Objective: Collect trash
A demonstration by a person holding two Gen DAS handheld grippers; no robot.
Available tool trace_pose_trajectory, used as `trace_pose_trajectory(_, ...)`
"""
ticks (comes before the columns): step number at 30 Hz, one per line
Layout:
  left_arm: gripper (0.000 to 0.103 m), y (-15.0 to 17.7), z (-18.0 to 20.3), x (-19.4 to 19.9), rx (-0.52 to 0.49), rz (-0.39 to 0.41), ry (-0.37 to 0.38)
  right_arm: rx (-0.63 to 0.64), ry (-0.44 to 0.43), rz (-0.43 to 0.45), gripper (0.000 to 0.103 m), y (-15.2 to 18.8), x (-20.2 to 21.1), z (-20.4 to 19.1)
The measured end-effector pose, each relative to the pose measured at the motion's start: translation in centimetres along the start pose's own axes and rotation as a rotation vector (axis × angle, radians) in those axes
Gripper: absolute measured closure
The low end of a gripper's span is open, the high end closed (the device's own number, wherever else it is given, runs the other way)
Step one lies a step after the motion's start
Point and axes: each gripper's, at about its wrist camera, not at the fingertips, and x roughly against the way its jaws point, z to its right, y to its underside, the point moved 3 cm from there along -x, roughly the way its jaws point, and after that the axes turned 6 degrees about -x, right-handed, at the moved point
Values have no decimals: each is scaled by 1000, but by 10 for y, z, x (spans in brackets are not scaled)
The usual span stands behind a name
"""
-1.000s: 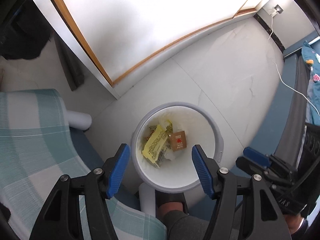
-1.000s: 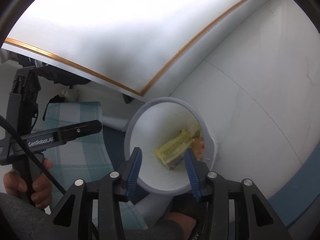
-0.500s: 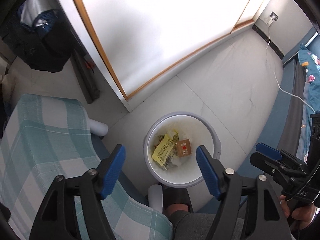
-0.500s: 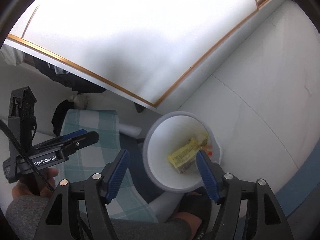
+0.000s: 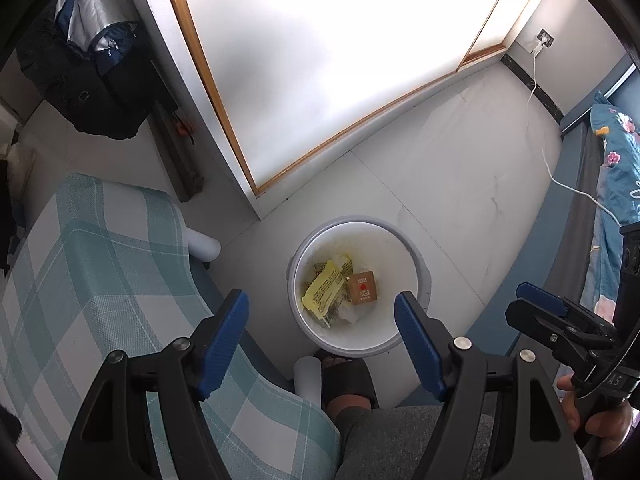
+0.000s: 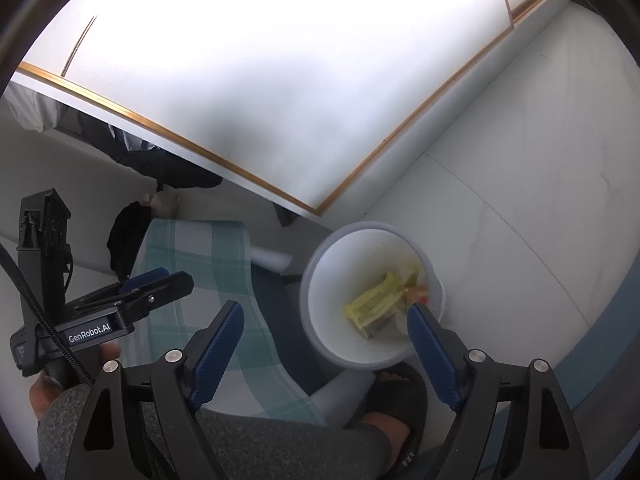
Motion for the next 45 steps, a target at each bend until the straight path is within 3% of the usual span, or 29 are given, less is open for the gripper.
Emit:
trace_pose_trajectory(25, 31, 6, -2, -1, 26, -13, -7, -15, 15, -7, 18, 5, 0, 1)
trace_pose_trajectory(31, 31, 6, -6, -2, 43, -23, -37, -20, 22, -6, 18, 6, 0, 2)
trace_pose_trajectory(45, 31, 7, -5, -1, 39, -19, -17, -33, 38, -7, 18, 9, 4, 8)
